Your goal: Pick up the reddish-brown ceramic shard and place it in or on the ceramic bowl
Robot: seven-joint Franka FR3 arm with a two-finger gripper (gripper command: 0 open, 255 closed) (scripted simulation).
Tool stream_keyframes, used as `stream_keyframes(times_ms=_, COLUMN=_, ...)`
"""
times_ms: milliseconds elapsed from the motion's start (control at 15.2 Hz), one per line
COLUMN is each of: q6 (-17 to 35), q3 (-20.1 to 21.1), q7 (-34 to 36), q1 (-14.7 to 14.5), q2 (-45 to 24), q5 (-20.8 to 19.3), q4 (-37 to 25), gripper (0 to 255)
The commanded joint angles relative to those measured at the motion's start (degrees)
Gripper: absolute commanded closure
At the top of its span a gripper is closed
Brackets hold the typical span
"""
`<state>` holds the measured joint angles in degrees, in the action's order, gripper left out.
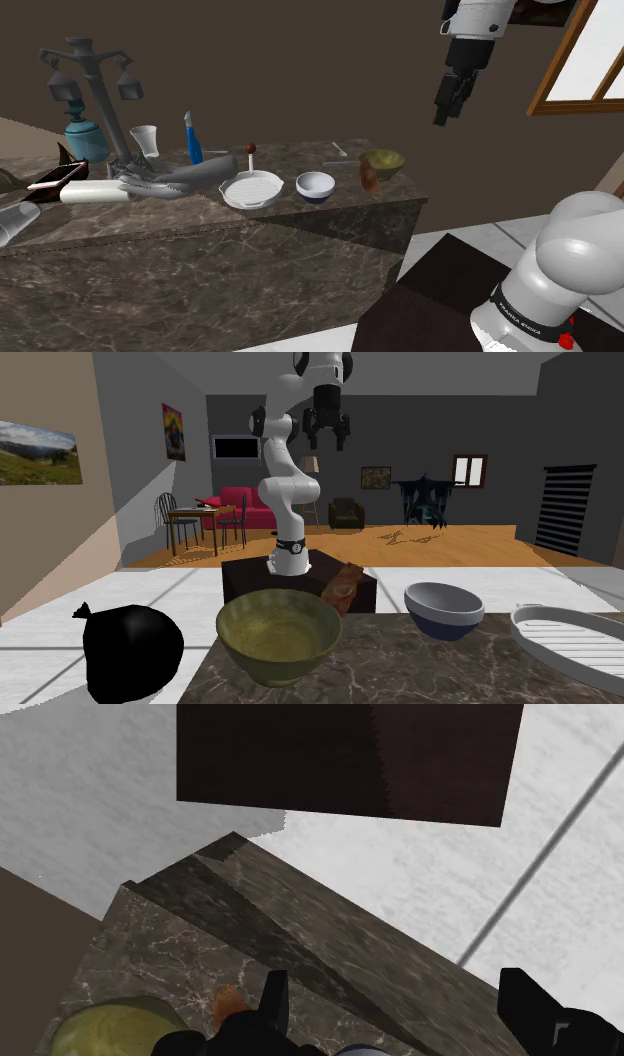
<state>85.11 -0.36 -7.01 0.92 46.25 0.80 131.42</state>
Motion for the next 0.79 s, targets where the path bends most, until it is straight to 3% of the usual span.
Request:
stream_keyframes(times_ms=0, q6=0.00, q3=0.00, q7=0.00, q1=0.00, q2=0.00, q5=0.00, q4=0.00, gripper=0)
stream_keyframes(times_ms=726, q6=24.48, q3=5.50, q7=6.04, q1=2.62, q2=-13.65, q5=-7.38, q4=7.03, gripper=0)
